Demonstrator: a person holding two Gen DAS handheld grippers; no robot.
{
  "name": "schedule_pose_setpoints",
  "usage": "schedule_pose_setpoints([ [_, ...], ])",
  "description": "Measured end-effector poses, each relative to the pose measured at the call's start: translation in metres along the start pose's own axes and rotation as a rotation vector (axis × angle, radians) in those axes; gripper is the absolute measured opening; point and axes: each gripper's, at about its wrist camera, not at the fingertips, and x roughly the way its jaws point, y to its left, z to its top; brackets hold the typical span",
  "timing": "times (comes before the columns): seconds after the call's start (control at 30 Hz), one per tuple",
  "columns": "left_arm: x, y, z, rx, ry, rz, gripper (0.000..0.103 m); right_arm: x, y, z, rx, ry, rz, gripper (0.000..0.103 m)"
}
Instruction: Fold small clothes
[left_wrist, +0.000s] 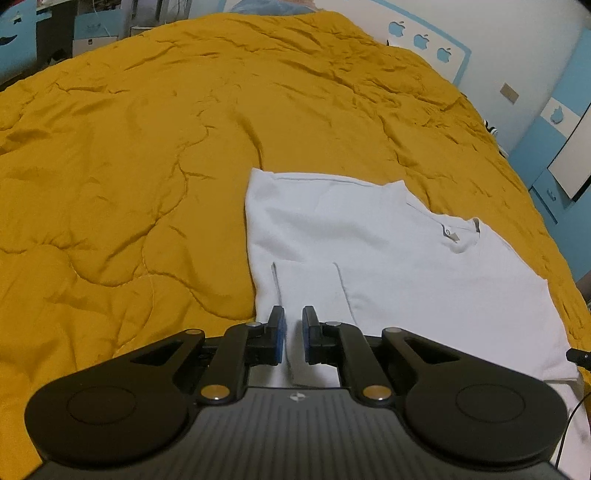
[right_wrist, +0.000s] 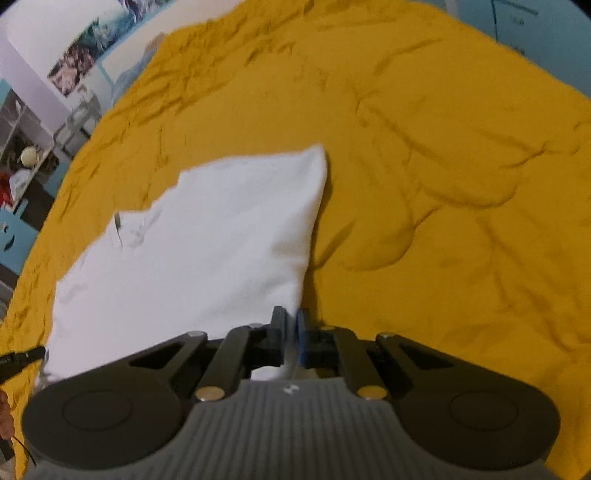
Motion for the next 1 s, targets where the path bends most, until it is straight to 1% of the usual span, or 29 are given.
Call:
schedule_pose_setpoints([
  [0.03,0.002,-0.001,-0.001,0.006,0.006,0.004,0.01,0.005,-0.004,-0.001,0.015,0.021,-0.008,0.0],
  [0.1,0.006,-0.002,-0.002,0.011,0.017,0.018,0.01,0.021,-0.005,-0.007,0.003,0.062,-0.046,0.0],
  [0.17,0.004,-0.002,-0.004,0.004,0.013,0.025,0.01,0.022,-0.001,-0.007,-0.011,0.062,-0.061,0.0],
  [0.23,-0.005,-0.002,-0.006,0.003,0.0,0.012,0.01,0.01,0.007,-0.007,-0.03,0.04,-0.074,0.0],
  [0.27,-0.011,-0.003,-0.007,0.017,-0.006,0.002,0.01,0.003,0.012,-0.007,-0.049,0.03,-0.088,0.003],
  [0.33,-0.02,-0.008,-0.011,0.048,-0.02,-0.018,0.01,-0.015,0.025,-0.013,-0.134,0.001,-0.103,0.007],
  [0.43,-0.023,-0.016,-0.015,0.086,-0.023,-0.04,0.01,-0.033,0.038,-0.026,-0.233,-0.015,-0.091,0.007],
  [0.5,-0.016,-0.021,-0.019,0.106,0.004,-0.016,0.01,-0.03,0.038,-0.033,-0.277,-0.008,-0.119,0.007],
  [0.57,-0.003,-0.024,-0.025,0.144,0.049,0.027,0.01,-0.024,0.031,-0.04,-0.277,0.009,-0.138,0.006],
  [0.6,0.003,-0.024,-0.027,0.143,0.068,0.044,0.01,-0.018,0.028,-0.043,-0.277,0.018,-0.16,0.006],
  [0.7,0.006,-0.024,-0.025,0.13,0.086,0.058,0.011,-0.02,0.025,-0.047,-0.277,0.022,-0.169,0.006],
  [0.77,-0.003,-0.029,-0.022,0.147,0.082,0.073,0.011,-0.03,0.031,-0.044,-0.286,0.01,-0.173,0.007],
  [0.9,-0.041,-0.044,-0.022,0.223,0.032,0.031,0.012,-0.073,0.048,-0.045,-0.355,-0.039,-0.132,0.007],
  [1.0,-0.077,-0.059,-0.026,0.304,-0.006,0.014,0.012,-0.105,0.059,-0.049,-0.41,-0.065,-0.104,0.008],
])
